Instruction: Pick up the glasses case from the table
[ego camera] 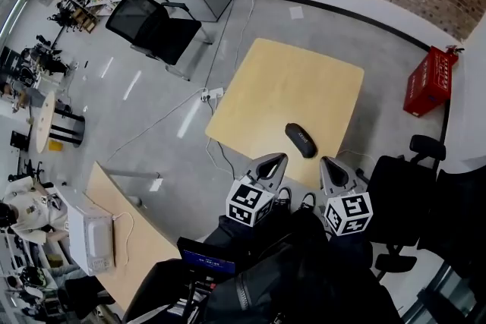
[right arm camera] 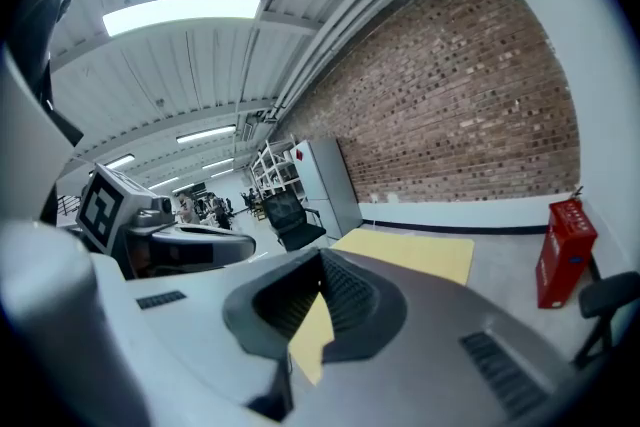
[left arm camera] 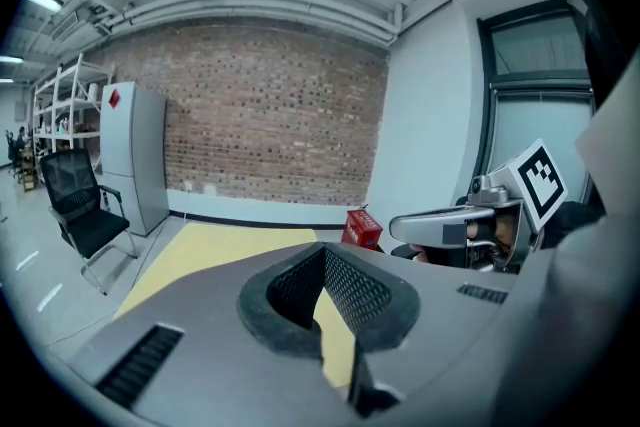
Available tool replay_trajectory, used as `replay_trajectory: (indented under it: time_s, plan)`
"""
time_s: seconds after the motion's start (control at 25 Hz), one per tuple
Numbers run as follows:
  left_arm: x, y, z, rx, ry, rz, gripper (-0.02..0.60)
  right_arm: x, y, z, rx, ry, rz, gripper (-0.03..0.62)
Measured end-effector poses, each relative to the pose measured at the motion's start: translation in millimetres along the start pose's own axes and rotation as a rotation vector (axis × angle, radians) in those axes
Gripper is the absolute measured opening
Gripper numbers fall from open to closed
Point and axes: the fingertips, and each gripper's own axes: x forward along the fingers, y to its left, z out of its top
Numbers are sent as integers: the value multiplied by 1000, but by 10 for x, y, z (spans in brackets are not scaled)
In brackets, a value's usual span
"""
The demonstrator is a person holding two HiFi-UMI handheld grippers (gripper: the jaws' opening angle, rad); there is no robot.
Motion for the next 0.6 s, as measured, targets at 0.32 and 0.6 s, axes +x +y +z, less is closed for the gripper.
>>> replay_trajectory:
  time_s: [0.32,0.6]
  plan:
    - [155,252,-400,-75,60,-6,0,314,-99,-347,-52,116,-20,5]
    - [304,602,-763,-106,117,-1,0,799,-198,-884,-160,281,-7,5]
